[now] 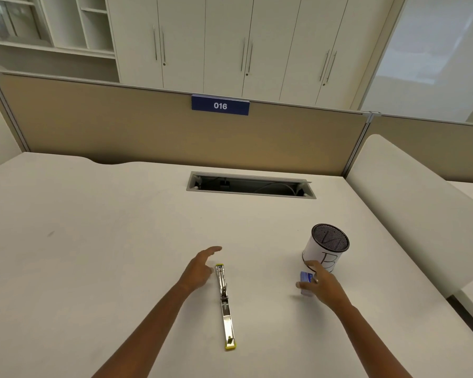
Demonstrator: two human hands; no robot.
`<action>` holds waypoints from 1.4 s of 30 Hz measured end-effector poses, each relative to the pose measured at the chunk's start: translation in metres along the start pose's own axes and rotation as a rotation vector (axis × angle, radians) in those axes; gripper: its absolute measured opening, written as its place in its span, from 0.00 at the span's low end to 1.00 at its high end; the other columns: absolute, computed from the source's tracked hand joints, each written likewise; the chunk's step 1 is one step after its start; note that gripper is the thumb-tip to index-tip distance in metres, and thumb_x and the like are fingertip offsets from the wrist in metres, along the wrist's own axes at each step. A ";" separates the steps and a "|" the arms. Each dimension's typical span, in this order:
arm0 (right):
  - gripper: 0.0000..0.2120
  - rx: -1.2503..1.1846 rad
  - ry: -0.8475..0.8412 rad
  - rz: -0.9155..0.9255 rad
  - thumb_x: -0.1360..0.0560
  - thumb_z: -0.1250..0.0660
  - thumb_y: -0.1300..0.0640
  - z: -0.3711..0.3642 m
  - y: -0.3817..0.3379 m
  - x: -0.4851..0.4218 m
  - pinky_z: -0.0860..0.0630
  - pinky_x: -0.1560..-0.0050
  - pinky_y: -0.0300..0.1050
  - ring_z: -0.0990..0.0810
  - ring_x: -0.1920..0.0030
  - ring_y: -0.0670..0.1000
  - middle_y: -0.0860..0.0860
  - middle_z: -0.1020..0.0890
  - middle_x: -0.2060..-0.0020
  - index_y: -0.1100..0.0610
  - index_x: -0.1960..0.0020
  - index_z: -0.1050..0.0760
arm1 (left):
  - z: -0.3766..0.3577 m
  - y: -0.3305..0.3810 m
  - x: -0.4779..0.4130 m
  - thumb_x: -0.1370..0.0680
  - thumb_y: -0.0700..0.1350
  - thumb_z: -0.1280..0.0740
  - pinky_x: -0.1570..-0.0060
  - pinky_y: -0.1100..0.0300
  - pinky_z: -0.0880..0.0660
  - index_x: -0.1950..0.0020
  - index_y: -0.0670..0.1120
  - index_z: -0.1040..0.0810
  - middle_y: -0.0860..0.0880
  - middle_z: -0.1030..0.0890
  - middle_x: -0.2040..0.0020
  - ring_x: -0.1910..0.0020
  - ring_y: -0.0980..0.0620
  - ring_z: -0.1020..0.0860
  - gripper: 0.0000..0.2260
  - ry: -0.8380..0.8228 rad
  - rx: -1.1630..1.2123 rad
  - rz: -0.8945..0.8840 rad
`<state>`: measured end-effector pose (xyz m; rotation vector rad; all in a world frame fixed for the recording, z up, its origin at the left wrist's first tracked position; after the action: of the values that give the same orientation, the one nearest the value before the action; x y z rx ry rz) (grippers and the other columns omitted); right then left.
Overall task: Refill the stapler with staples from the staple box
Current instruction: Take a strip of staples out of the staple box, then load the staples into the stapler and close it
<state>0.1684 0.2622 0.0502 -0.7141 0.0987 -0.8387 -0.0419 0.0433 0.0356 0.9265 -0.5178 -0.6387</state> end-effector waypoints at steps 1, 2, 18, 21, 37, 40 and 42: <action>0.23 -0.127 0.026 -0.023 0.29 0.29 0.57 -0.002 -0.003 0.001 0.33 0.69 0.34 0.31 0.68 0.48 0.51 0.31 0.69 0.60 0.38 0.32 | -0.002 -0.001 -0.001 0.26 0.26 0.45 0.54 0.69 0.33 0.30 0.50 0.33 0.47 0.31 0.32 0.39 0.40 0.27 0.30 -0.039 -0.052 -0.034; 0.19 -0.255 0.032 -0.055 0.27 0.31 0.58 -0.006 -0.007 0.003 0.32 0.70 0.33 0.31 0.69 0.47 0.50 0.30 0.70 0.62 0.39 0.31 | -0.005 -0.002 -0.002 0.27 0.26 0.46 0.51 0.69 0.34 0.30 0.51 0.34 0.48 0.31 0.31 0.37 0.41 0.28 0.30 -0.078 -0.106 -0.054; 0.10 -1.220 -0.328 -0.258 0.23 0.42 0.69 -0.065 -0.054 0.028 0.19 0.66 0.34 0.19 0.61 0.50 0.57 0.20 0.59 0.67 0.44 0.26 | -0.012 -0.001 0.005 0.26 0.32 0.37 0.49 0.56 0.26 0.45 0.45 0.22 0.51 0.32 0.53 0.54 0.50 0.26 0.14 -0.083 -0.518 -0.224; 0.07 -1.328 -0.304 -0.274 0.24 0.40 0.68 -0.070 -0.056 0.030 0.19 0.67 0.35 0.16 0.67 0.49 0.55 0.17 0.65 0.65 0.52 0.23 | -0.013 -0.005 0.008 0.25 0.38 0.35 0.53 0.61 0.29 0.44 0.49 0.24 0.49 0.29 0.49 0.49 0.51 0.26 0.12 -0.060 -0.621 -0.272; 0.05 -1.279 -0.175 -0.164 0.25 0.37 0.63 -0.067 -0.066 0.026 0.19 0.69 0.37 0.17 0.70 0.50 0.54 0.18 0.68 0.63 0.52 0.24 | -0.018 -0.007 0.014 0.23 0.37 0.39 0.68 0.68 0.36 0.52 0.48 0.30 0.53 0.31 0.69 0.70 0.55 0.32 0.06 -0.073 -0.011 -0.131; 0.07 -1.120 -0.153 -0.092 0.24 0.38 0.64 -0.067 -0.072 0.025 0.19 0.66 0.36 0.17 0.68 0.50 0.55 0.20 0.64 0.65 0.48 0.24 | -0.018 -0.005 0.015 0.24 0.34 0.36 0.66 0.68 0.30 0.54 0.47 0.26 0.50 0.27 0.67 0.71 0.57 0.27 0.08 -0.034 0.223 -0.111; 0.07 -1.065 -0.153 -0.053 0.25 0.38 0.66 -0.067 -0.077 0.024 0.19 0.64 0.36 0.18 0.66 0.50 0.55 0.21 0.64 0.65 0.48 0.24 | -0.021 -0.001 0.016 0.25 0.33 0.35 0.66 0.67 0.27 0.53 0.45 0.25 0.48 0.25 0.64 0.70 0.58 0.24 0.07 -0.028 0.332 -0.098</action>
<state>0.1117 0.1741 0.0512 -1.7808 0.4067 -0.7444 -0.0177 0.0436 0.0262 1.2632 -0.6182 -0.6661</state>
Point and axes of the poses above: each hand's wrist, its own x-axis away from the middle knuckle, its own z-axis out of the back of the hand, y = z × x, the point moved 3 cm from there along -x, towards the middle knuckle
